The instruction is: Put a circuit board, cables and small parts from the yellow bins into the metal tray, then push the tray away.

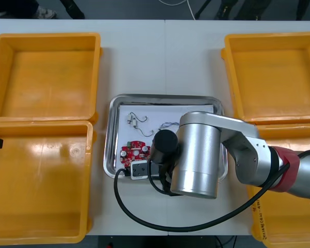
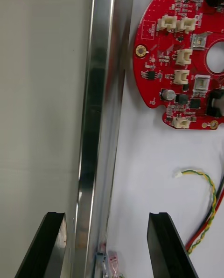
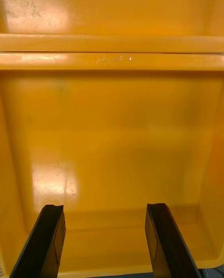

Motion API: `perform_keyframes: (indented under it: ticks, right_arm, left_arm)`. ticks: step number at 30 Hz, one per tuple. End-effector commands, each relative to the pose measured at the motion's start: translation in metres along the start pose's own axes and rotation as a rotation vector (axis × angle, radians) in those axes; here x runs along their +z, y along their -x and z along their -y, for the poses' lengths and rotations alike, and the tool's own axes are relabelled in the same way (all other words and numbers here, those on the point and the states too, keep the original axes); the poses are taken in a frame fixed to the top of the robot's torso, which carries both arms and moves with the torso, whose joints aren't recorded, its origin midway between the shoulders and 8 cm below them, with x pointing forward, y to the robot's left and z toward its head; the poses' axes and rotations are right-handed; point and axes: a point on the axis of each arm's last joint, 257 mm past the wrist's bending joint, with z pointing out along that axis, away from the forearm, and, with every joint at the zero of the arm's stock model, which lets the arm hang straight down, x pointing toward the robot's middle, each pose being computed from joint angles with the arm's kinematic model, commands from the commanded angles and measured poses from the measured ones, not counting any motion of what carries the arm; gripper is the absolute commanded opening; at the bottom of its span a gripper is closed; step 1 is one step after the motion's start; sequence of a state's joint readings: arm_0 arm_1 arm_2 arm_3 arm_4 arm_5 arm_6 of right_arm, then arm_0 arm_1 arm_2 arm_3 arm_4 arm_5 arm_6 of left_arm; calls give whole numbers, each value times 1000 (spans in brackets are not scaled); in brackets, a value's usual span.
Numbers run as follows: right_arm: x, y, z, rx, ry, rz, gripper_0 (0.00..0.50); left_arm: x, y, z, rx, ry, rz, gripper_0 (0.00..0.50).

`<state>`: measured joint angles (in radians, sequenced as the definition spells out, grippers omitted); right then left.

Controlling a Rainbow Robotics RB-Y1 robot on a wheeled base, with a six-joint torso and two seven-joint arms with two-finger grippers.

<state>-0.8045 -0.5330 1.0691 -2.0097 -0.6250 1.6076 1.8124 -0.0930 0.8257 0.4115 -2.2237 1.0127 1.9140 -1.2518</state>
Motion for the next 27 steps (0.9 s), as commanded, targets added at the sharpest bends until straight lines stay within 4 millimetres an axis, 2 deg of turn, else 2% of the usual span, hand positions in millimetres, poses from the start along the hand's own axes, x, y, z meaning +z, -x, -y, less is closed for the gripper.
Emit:
perform_keyframes:
  ticks: [1,12,21,27]
  right_arm:
    - [7,20,-23,20,21,35,500]
    - [16,22,-31,24,-4,19,500]
    - [30,27,-23,58,-10,43,500]
    - [30,33,-22,64,-15,56,500]
  left_arm:
    - [-14,2,-12,102,50,13,500]
    - [-14,2,-12,102,50,13,500]
    - [-14,2,-12,102,50,13,500]
    - [-14,2,-12,102,50,13,500]
